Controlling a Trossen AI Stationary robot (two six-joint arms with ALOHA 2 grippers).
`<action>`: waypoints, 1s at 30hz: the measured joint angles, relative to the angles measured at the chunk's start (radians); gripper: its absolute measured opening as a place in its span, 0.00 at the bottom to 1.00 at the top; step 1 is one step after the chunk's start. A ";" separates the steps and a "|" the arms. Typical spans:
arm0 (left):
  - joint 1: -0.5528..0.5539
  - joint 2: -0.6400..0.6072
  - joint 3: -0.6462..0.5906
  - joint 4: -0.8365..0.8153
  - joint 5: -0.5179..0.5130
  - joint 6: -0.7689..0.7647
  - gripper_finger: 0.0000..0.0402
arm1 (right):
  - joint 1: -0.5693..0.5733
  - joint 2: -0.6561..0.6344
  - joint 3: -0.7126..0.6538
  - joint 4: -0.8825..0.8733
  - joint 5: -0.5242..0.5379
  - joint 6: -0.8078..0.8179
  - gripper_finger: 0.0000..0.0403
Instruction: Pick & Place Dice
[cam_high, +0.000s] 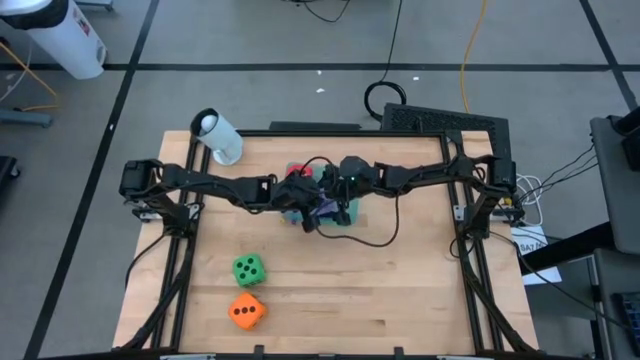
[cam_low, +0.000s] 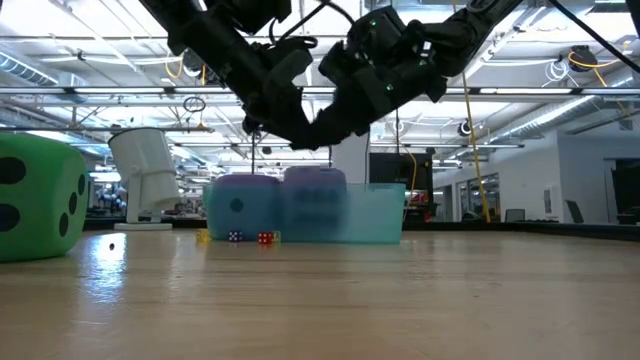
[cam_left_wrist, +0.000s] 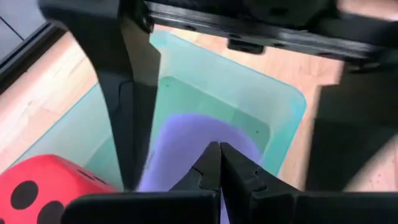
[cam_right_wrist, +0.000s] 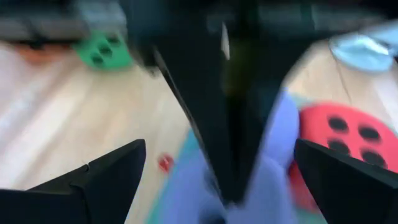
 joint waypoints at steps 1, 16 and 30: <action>0.000 0.000 0.000 0.004 0.008 0.000 0.01 | 0.000 0.000 0.000 0.012 -0.015 0.014 0.99; -0.052 -0.133 0.000 -0.092 -0.100 0.106 0.00 | 0.012 -0.122 -0.001 -0.143 0.250 -0.042 0.99; -0.053 -0.380 -0.314 -0.326 -0.303 -0.262 0.00 | 0.013 -0.255 -0.301 0.101 0.284 0.185 0.60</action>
